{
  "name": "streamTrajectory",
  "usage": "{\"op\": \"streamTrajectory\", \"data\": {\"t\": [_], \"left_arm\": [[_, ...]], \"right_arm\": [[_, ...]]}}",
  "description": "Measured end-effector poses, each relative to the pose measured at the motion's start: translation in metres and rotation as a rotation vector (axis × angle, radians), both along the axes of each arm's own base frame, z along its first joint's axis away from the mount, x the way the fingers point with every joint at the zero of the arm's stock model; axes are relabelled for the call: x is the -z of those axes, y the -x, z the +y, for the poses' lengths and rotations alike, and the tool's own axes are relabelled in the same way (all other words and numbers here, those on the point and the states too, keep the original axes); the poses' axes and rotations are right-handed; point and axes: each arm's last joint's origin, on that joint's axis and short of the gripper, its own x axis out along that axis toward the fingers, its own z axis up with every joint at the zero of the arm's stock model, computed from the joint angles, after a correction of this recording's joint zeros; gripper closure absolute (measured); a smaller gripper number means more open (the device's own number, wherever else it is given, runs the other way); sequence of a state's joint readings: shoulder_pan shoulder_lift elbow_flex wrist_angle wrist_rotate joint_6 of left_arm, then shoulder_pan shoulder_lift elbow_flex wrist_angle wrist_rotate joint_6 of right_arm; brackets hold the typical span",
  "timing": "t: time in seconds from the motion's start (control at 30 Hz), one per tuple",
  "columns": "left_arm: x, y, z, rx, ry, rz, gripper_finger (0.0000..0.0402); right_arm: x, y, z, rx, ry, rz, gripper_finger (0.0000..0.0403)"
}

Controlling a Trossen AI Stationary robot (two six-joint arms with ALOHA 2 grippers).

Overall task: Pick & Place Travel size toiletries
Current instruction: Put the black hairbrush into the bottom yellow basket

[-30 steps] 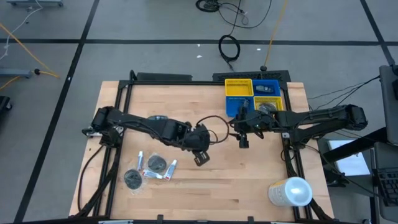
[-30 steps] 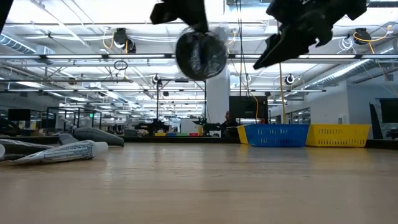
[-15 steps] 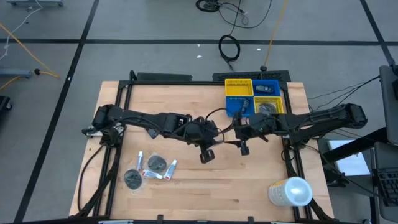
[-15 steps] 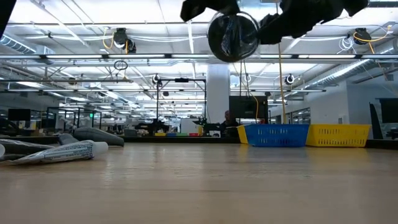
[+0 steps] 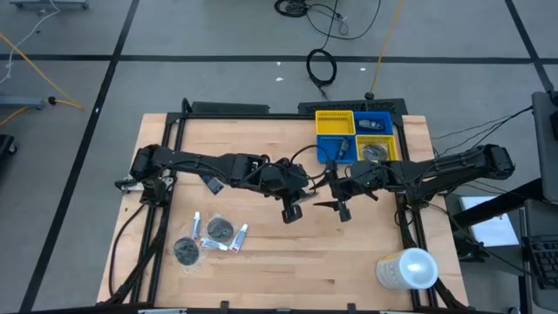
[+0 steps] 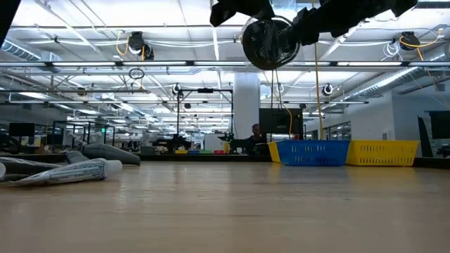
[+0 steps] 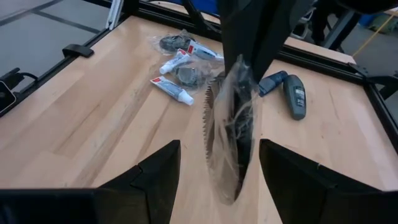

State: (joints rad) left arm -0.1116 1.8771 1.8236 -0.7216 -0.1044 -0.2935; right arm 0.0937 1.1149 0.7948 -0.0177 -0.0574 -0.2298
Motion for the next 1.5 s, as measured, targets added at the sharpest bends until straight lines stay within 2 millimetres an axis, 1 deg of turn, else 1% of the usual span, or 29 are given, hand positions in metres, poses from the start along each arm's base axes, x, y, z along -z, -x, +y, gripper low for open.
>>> {"op": "streamTrajectory", "data": {"t": [0.2,0.3,0.43,0.63,0.67,1.03,1.23,1.4,1.5], "left_arm": [[0.0,0.0,0.0,0.003,-0.003,-0.001,0.0399],[0.0,0.0,0.0,0.003,-0.003,-0.001,0.0401],[0.0,0.0,0.0,0.003,-0.003,-0.001,0.0398],[0.0,0.0,0.0,0.002,-0.003,-0.001,0.0398],[0.0,0.0,0.0,0.002,-0.003,-0.001,0.0395],[0.0,0.0,0.001,-0.02,-0.024,-0.001,0.0355],[0.0,0.0,0.002,-0.02,-0.058,-0.001,0.0321],[0.0,0.0,0.003,-0.046,-0.087,-0.001,0.0275],[0.001,0.001,0.003,-0.045,-0.088,0.008,0.0244]], "right_arm": [[0.0,0.0,0.0,0.002,0.001,0.0,0.0195],[0.0,0.0,0.0,0.003,0.001,0.001,0.0212],[0.0,0.0,0.0,0.003,0.001,0.001,0.0264],[0.0,0.0,0.0,-0.007,0.032,-0.002,0.0376],[0.0,0.0,0.0,-0.012,0.044,-0.002,0.0382],[0.002,0.001,-0.001,-0.007,0.047,0.014,0.0382],[0.005,0.002,-0.001,0.0,0.054,0.052,0.0382],[0.01,0.008,-0.005,0.11,0.107,0.122,0.0382],[0.01,0.017,-0.01,0.197,0.15,0.173,0.0382]]}}
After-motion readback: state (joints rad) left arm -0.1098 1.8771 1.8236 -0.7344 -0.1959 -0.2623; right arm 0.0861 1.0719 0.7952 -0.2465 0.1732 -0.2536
